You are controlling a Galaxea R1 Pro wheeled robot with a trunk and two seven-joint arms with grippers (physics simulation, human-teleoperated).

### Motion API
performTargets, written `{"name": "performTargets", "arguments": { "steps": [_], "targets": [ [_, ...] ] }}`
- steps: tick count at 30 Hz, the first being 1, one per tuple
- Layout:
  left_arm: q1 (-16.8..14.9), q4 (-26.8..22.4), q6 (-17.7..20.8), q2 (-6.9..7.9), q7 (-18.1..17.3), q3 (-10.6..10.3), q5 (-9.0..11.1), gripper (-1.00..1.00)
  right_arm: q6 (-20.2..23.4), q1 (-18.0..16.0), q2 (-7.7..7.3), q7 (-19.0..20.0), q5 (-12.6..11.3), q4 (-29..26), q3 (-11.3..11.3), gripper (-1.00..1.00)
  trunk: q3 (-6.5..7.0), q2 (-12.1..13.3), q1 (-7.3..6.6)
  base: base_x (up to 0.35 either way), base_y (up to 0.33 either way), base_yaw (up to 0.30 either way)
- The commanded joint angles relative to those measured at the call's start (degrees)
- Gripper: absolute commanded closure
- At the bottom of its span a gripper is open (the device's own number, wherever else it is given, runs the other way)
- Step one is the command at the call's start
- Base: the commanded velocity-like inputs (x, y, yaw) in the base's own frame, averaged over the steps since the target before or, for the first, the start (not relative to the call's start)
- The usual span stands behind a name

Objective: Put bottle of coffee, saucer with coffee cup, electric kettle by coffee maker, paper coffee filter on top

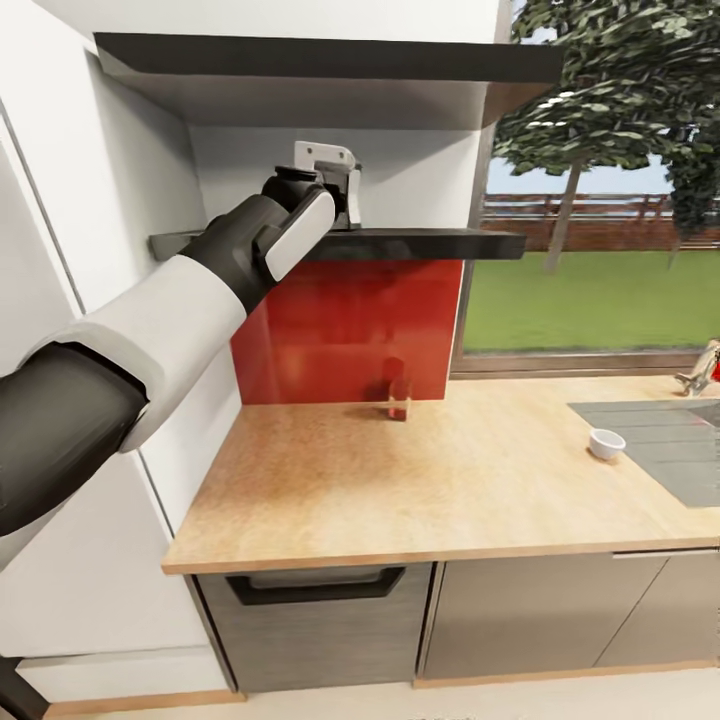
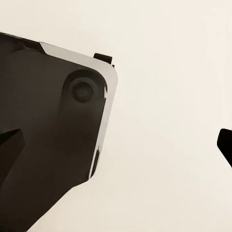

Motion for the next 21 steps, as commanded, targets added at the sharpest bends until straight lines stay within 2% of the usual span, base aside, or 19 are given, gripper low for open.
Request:
{"name": "performTargets", "arguments": {
  "steps": [1, 8, 16, 21],
  "targets": [
    [-0.1, -0.1, 0.1, 0.08, 0.5, -0.4, 0.5, -1.0, -0.2, 0.0, -0.02, 0.1, 0.3, 0.1, 0.2, -1.0, -0.13, -0.1, 0.04, 0.0, 0.292, -0.234],
    [-0.1, -0.2, 0.0, 0.06, 0.5, -0.4, 0.5, -1.0, -0.2, 0.2, -0.02, 0.1, 0.3, 0.0, 0.2, -1.0, -0.13, -0.1, 0.04, 0.0, 0.096, -0.194],
    [-0.1, -0.2, 0.1, 0.04, 0.5, -0.4, 0.5, -1.0, -0.2, 0.2, -0.02, 0.0, 0.3, 0.1, 0.2, -1.0, -0.13, -0.1, 0.04, 0.01, 0.005, -0.015],
    [0.0, -0.2, 0.1, 0.07, 0.5, -0.4, 0.5, -1.0, -0.2, 0.3, 0.24, 0.0, 0.3, 0.0, 0.2, -1.0, -0.13, -0.1, 0.04, 0.206, 0.091, 0.0]
  ]
}}
